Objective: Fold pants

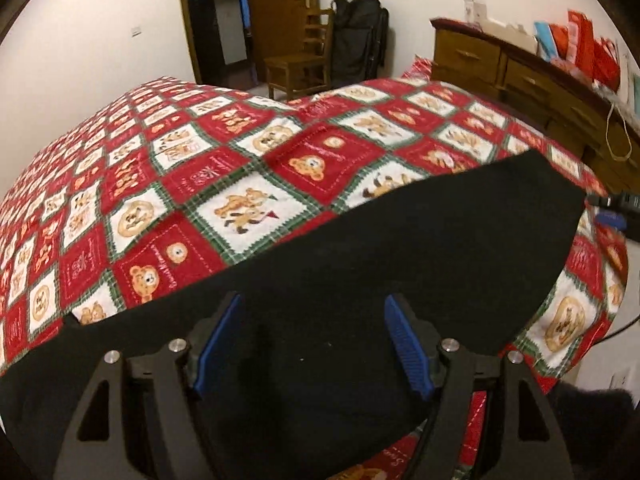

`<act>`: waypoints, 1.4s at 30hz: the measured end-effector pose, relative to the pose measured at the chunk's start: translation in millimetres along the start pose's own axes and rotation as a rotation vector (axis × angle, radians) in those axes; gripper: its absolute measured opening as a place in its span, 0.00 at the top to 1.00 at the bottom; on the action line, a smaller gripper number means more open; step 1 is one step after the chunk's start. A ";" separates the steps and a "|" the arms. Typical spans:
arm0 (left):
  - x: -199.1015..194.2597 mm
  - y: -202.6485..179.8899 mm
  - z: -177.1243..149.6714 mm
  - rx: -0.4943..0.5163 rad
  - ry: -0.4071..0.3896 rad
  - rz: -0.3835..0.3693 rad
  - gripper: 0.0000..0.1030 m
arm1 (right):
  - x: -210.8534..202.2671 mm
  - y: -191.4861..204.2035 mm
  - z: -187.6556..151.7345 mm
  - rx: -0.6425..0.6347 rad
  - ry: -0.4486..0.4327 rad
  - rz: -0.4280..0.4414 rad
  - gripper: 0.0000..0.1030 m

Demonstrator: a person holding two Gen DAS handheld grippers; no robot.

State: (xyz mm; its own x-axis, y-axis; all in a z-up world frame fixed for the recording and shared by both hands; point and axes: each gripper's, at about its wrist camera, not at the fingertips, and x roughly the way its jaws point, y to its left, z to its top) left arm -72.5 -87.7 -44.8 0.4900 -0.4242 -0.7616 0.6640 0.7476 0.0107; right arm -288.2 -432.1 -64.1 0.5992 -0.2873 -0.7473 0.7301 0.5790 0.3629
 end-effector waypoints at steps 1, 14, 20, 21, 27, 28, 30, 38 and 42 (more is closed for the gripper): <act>-1.2 2.9 0.0 -0.015 -0.005 -0.004 0.27 | 2.3 1.3 -1.5 0.000 0.007 0.006 0.40; -8.4 31.3 1.9 -0.131 -0.028 0.021 0.26 | 31.5 23.7 14.8 0.123 -0.098 -0.011 0.49; -12.1 49.8 -1.3 -0.181 -0.036 0.039 0.26 | 31.2 27.8 18.6 0.077 -0.062 0.030 0.90; -13.3 53.2 -1.9 -0.188 -0.038 0.044 0.26 | 25.1 35.3 19.5 0.047 -0.075 0.043 0.91; -27.4 81.7 -3.4 -0.255 -0.069 0.081 0.26 | -31.8 151.5 7.5 -0.334 -0.171 0.203 0.91; -30.4 86.4 -3.6 -0.265 -0.076 0.088 0.26 | -38.2 171.3 0.2 -0.400 -0.181 0.226 0.91; -37.7 96.8 -4.6 -0.284 -0.096 0.110 0.26 | -46.0 216.5 -23.2 -0.560 -0.191 0.280 0.91; -59.1 136.7 -19.8 -0.372 -0.136 0.188 0.26 | 0.5 329.8 -174.7 -1.088 -0.063 0.431 0.91; -62.5 150.0 -31.5 -0.397 -0.127 0.215 0.26 | 28.3 337.3 -224.5 -1.229 0.040 0.404 0.86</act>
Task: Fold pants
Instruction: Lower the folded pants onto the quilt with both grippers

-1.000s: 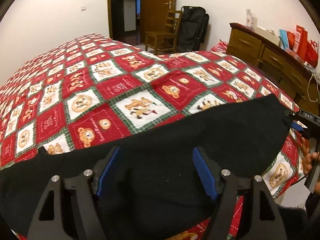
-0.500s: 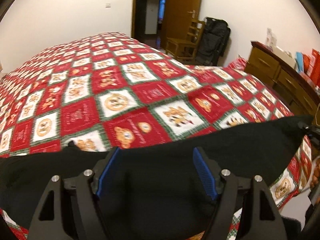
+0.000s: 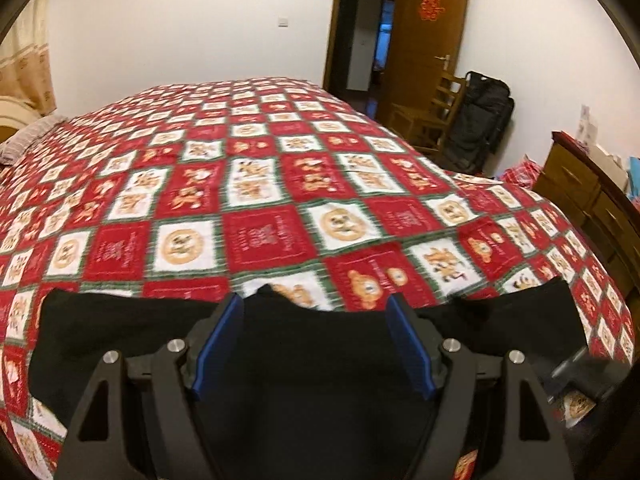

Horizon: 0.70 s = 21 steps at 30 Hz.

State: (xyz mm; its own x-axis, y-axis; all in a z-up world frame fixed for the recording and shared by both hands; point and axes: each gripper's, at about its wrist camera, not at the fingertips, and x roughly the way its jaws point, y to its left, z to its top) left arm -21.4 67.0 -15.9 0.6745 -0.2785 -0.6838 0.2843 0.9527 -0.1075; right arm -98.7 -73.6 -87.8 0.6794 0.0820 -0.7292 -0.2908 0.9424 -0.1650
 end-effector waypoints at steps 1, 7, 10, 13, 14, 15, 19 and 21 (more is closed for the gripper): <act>-0.3 3.4 -1.7 0.000 0.003 0.006 0.26 | 1.0 2.0 -2.7 -0.017 0.001 -0.008 0.82; 5.0 17.8 -14.3 -0.006 0.036 0.031 0.26 | -12.1 1.7 -2.8 -0.032 -0.012 0.145 0.36; 6.9 17.2 -15.9 -0.008 0.054 0.012 0.26 | -51.1 -24.3 1.6 0.081 -0.106 0.294 0.36; 1.6 8.6 -13.2 0.027 0.034 -0.003 0.26 | -93.4 -78.0 2.8 0.228 -0.224 0.267 0.37; 0.9 5.7 -12.4 0.036 0.029 -0.012 0.26 | -98.0 -97.1 3.9 0.269 -0.229 0.220 0.39; 0.8 -2.0 -9.8 0.054 0.025 -0.035 0.26 | -99.7 -113.3 2.0 0.304 -0.221 0.174 0.52; 3.8 -37.3 -2.3 0.135 0.012 -0.087 0.26 | -94.1 -170.5 -16.3 0.451 -0.145 0.010 0.77; 4.0 -55.2 0.1 0.171 0.011 -0.119 0.26 | -80.0 -184.3 -20.5 0.444 -0.094 -0.067 0.77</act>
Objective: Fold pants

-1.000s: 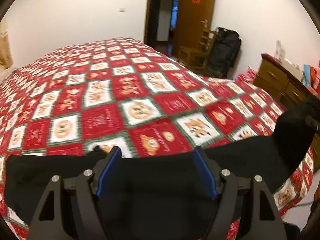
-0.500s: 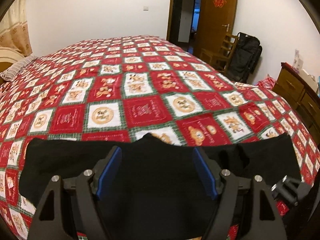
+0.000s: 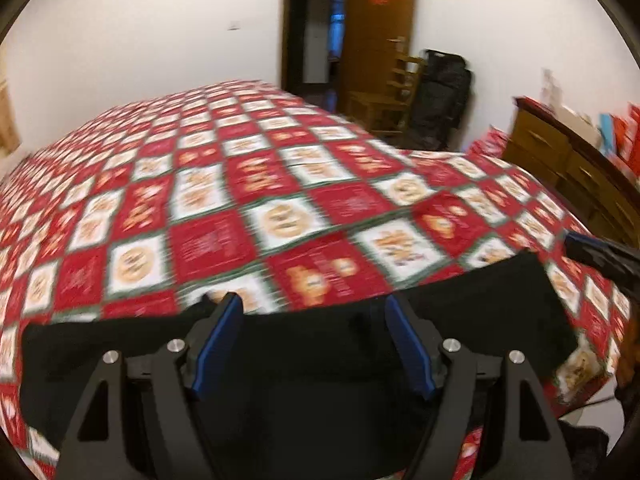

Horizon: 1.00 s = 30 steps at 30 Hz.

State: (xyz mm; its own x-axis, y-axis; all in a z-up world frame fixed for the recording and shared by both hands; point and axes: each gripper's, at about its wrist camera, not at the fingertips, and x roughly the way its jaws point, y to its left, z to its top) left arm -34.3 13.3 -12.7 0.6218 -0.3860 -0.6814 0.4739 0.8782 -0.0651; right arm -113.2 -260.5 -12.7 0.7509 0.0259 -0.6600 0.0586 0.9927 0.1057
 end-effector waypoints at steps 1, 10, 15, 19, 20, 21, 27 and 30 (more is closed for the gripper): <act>0.9 -8.3 1.9 0.012 -0.005 -0.012 0.26 | 4.7 -1.5 -1.8 -0.010 0.015 -0.027 0.77; 19.1 -35.2 -4.1 0.043 0.051 -0.040 0.26 | 10.0 18.1 -2.3 -0.055 -0.002 0.042 0.77; 25.6 -1.5 -14.2 -0.153 0.127 -0.172 0.23 | 18.4 45.1 -3.9 -0.118 -0.001 0.071 0.77; 36.0 -8.8 -29.6 -0.223 0.194 -0.278 0.24 | 19.6 31.8 -7.2 -0.040 -0.003 0.078 0.77; 37.9 -14.8 -32.1 -0.217 0.208 -0.299 0.26 | 18.7 29.1 -8.2 -0.030 -0.003 0.074 0.77; 39.6 -22.6 -34.4 -0.195 0.222 -0.321 0.33 | 16.5 23.9 -9.5 -0.014 -0.004 0.068 0.77; 53.2 -24.9 -42.8 -0.239 0.285 -0.349 0.64 | 4.4 0.8 -15.4 0.054 -0.037 0.024 0.77; 54.6 -10.8 -42.4 -0.318 0.285 -0.378 0.85 | 3.7 -10.0 -16.7 0.103 -0.041 0.018 0.77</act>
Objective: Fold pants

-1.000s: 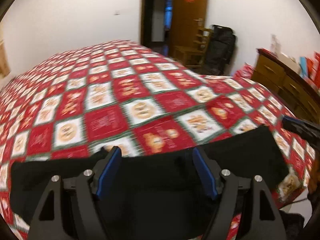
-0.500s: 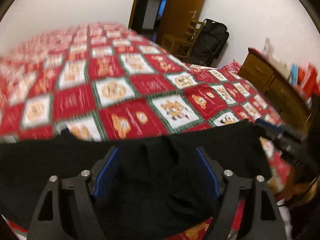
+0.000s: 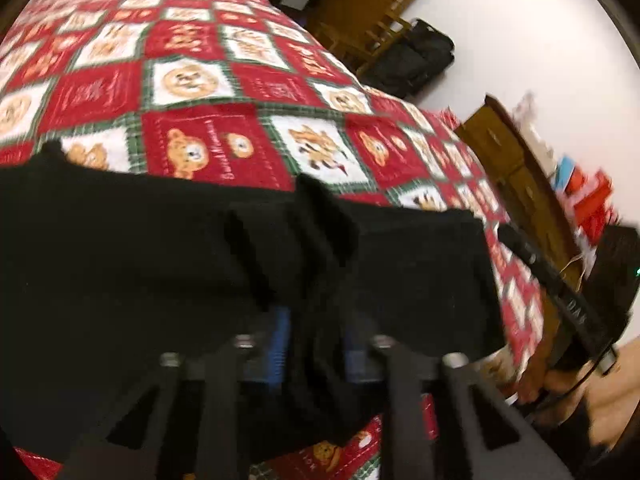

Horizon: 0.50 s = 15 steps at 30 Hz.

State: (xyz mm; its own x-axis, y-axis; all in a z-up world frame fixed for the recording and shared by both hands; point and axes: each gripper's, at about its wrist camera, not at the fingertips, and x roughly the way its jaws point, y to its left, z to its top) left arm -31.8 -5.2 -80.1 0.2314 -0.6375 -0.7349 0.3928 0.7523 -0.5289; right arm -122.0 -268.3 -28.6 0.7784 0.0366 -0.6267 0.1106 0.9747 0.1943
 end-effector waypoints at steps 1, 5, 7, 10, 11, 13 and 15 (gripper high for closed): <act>-2.8 1.2 0.7 -0.008 -0.008 -0.017 0.86 | -0.5 -2.0 -0.2 0.010 -0.003 -0.001 0.77; -33.2 -15.8 0.8 0.086 -0.125 0.015 0.88 | -4.2 -3.8 -0.3 0.014 -0.016 -0.004 0.77; -49.4 -21.6 0.6 0.123 -0.177 0.042 0.88 | -1.4 -1.2 -2.0 0.000 -0.001 0.003 0.77; -56.9 -26.9 -5.4 0.196 -0.213 0.184 0.88 | 9.1 2.5 -6.0 -0.017 0.034 0.009 0.77; -53.6 -24.2 -8.5 0.207 -0.206 0.237 0.87 | 11.6 3.6 -7.0 -0.022 0.043 0.013 0.77; -42.8 -10.1 -14.4 0.198 -0.180 0.345 0.79 | 15.0 7.8 -8.0 -0.044 0.056 0.003 0.77; -35.0 6.9 -17.0 0.165 -0.139 0.463 0.48 | 11.3 12.9 -5.7 -0.074 0.039 -0.007 0.77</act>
State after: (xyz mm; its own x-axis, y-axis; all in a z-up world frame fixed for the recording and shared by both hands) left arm -52.4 25.1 -65.3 0.5261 -0.2680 -0.8071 0.3537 0.9320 -0.0789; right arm -115.3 -254.0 -37.5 0.7531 0.0368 -0.6569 0.0689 0.9885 0.1343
